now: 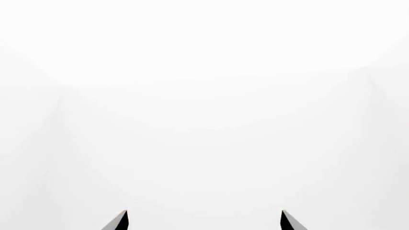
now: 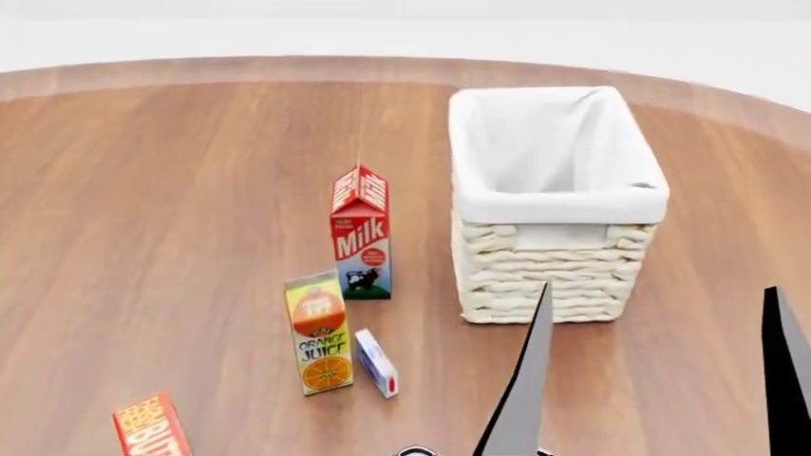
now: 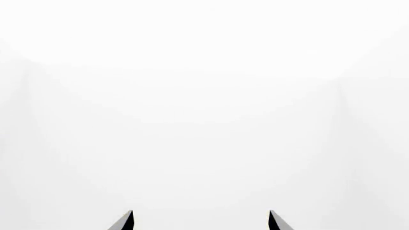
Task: Pick up the alphabet soup and the tomato sauce, and put them in the basket.
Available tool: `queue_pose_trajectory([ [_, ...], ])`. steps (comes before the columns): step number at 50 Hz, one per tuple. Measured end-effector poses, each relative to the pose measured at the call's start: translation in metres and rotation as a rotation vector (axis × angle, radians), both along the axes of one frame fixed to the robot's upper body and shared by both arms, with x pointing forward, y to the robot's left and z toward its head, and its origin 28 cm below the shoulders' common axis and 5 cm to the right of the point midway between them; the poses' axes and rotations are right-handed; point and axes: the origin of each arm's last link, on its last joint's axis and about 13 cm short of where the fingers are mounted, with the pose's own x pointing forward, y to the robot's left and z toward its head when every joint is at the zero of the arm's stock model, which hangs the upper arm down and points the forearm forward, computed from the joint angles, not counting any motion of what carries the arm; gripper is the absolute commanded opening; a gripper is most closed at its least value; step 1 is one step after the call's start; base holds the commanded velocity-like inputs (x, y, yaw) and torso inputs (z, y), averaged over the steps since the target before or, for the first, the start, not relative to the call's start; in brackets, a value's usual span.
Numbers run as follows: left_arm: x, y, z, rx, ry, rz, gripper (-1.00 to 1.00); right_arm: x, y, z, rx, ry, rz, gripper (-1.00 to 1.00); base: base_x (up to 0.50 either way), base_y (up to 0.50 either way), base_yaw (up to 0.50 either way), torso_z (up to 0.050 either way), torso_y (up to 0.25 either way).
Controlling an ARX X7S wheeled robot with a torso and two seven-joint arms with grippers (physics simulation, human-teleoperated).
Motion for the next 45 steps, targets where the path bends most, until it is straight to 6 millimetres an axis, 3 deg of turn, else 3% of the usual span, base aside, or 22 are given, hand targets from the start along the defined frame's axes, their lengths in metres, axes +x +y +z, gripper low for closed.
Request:
queue_pose_trajectory([
  [45, 0.0002, -0.0011, -0.0006, 0.006, 0.002, -0.002, 1.0, 0.0002, 0.0003, 0.0003, 0.001, -0.004, 0.002, 1.0, 0.41, 0.05, 0.0, 0.0, 0.001],
])
